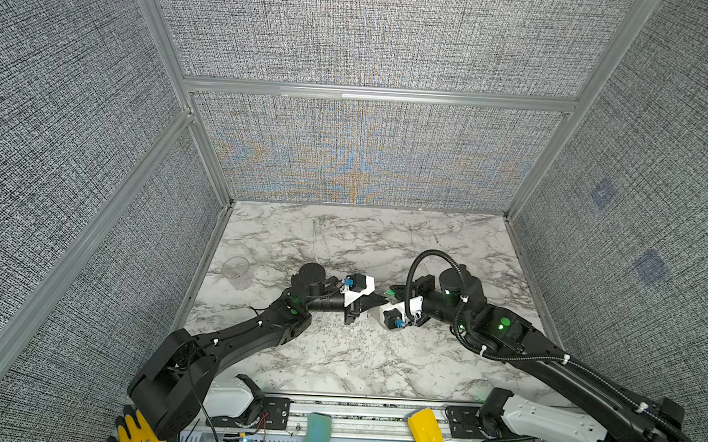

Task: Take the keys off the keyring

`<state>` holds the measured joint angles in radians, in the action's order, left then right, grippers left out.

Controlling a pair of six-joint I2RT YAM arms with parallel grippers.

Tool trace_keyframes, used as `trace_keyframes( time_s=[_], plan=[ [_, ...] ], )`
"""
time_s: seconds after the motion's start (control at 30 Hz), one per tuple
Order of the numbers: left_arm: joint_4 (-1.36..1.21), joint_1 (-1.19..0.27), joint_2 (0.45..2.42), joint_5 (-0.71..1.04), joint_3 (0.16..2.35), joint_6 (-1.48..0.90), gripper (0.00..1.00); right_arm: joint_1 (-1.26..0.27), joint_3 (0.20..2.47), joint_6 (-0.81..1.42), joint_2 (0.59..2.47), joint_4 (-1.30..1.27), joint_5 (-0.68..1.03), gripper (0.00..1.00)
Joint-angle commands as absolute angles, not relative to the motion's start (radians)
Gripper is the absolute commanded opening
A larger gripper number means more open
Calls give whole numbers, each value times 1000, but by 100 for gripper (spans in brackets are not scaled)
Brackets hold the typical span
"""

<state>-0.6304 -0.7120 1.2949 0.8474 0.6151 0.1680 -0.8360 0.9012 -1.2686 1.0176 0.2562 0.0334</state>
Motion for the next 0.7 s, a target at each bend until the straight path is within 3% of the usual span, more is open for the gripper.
trace_keyframes(
  time_s=[0.0,0.67],
  plan=[
    [-655,-713,1290,856,618,169,3,-838,894,-1258,1011,223,21,0],
    [-649,-712,1270,833,624,161,0,-838,820,-1154,936,178,-69,0]
  ],
)
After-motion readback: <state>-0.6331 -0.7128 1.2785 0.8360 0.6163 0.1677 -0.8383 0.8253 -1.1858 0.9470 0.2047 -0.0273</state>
